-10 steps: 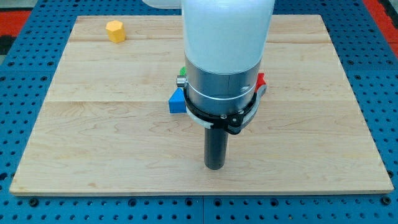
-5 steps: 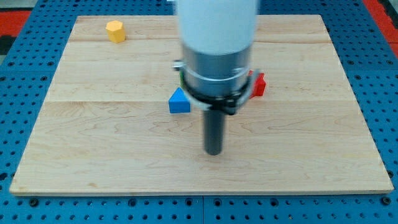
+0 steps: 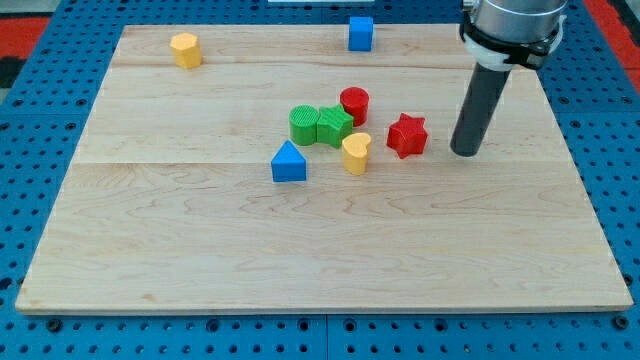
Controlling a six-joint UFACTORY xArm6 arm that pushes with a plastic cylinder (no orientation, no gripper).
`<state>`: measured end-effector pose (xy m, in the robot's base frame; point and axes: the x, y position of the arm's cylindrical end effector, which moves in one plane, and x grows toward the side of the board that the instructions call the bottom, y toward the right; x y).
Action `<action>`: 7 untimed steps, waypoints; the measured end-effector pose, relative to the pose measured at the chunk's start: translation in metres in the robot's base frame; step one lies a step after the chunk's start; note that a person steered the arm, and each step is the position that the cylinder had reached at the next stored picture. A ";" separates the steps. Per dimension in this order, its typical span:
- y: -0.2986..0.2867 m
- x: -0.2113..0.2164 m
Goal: Slide blue cube towards center left
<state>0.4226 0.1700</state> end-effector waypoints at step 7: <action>-0.024 -0.189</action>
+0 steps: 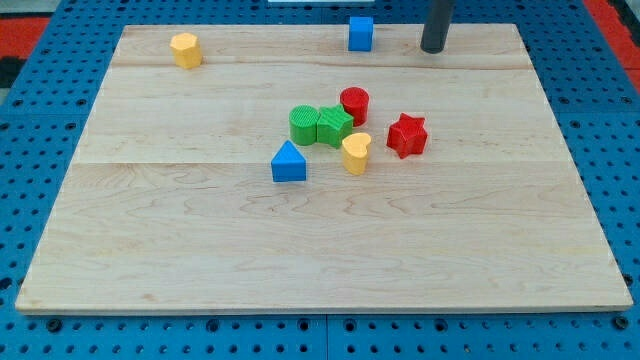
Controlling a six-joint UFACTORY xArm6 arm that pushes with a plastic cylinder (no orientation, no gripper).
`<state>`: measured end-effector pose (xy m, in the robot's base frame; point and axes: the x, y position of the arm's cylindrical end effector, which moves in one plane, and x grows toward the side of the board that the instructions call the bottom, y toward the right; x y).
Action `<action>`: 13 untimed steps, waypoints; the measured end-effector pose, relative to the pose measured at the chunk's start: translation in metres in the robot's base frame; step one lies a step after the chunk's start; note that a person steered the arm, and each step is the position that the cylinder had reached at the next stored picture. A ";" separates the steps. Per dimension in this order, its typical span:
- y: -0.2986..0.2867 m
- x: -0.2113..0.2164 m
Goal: Slide blue cube towards center left
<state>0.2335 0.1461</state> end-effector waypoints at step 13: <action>-0.243 -0.019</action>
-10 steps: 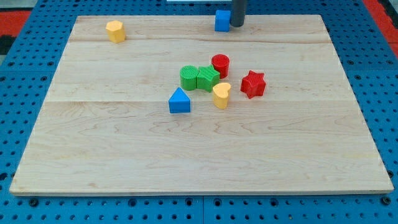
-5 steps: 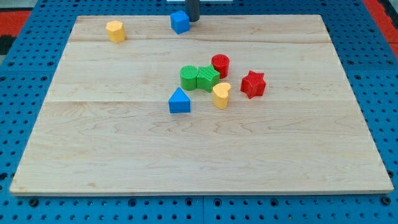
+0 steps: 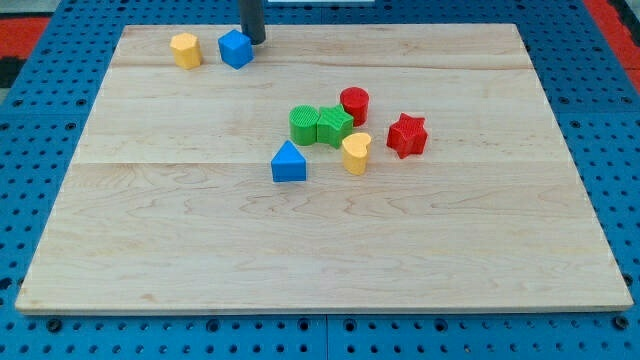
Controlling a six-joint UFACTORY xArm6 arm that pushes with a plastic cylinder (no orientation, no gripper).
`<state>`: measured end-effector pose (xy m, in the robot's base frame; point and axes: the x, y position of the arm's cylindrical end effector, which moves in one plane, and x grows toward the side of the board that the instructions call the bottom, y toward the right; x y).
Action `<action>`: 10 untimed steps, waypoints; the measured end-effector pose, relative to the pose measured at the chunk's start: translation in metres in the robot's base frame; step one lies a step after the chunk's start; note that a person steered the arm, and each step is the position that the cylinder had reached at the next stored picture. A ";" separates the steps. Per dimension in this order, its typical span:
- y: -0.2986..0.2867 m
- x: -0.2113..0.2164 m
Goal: Slide blue cube towards center left
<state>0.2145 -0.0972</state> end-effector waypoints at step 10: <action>-0.057 0.142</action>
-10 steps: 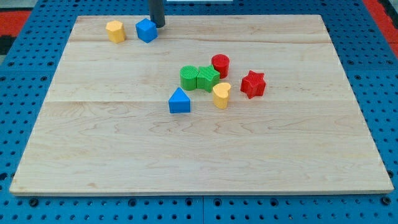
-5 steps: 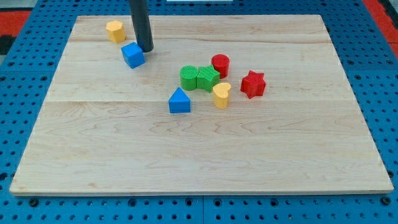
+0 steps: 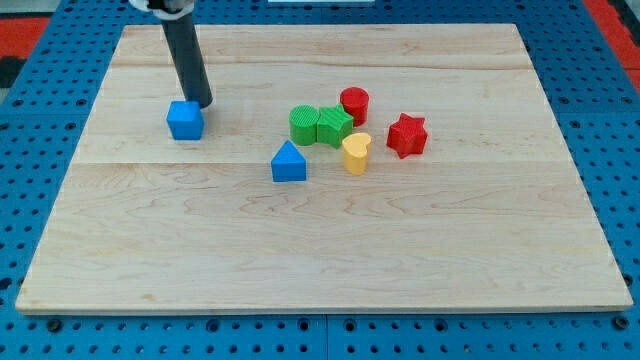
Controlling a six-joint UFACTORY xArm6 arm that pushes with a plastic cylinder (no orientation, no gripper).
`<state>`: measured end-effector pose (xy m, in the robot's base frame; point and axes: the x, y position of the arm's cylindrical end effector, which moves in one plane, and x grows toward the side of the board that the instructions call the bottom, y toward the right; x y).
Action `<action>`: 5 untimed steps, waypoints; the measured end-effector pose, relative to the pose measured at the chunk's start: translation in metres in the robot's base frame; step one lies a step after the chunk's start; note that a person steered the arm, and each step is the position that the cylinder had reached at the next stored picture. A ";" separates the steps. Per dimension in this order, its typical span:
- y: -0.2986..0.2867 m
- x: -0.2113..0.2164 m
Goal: Slide blue cube towards center left
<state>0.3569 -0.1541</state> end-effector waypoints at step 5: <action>-0.026 0.037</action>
